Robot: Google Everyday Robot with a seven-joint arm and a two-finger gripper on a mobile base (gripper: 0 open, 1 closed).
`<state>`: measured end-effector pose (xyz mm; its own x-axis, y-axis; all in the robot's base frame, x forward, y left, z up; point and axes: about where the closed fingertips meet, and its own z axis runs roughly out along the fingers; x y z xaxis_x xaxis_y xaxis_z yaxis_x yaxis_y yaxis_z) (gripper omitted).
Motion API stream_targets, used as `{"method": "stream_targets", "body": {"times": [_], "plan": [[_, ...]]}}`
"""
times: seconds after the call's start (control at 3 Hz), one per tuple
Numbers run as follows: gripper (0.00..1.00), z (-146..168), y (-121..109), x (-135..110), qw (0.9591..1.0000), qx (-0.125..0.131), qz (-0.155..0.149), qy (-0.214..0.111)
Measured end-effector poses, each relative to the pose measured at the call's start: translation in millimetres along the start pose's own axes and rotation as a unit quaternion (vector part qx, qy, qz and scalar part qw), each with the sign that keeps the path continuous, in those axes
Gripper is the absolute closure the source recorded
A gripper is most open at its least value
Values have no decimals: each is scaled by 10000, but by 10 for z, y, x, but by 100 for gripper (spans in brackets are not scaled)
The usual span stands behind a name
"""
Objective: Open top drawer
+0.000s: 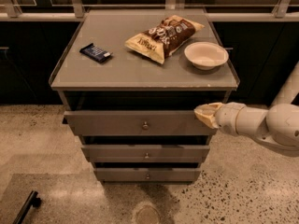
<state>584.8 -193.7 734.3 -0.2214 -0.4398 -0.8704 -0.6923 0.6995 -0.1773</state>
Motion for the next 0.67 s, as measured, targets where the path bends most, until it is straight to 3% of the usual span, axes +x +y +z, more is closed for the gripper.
{"method": "stream_targets", "body": {"times": [0.67], "plan": [[100,456,-276,168,9997,198,103,45]]}}
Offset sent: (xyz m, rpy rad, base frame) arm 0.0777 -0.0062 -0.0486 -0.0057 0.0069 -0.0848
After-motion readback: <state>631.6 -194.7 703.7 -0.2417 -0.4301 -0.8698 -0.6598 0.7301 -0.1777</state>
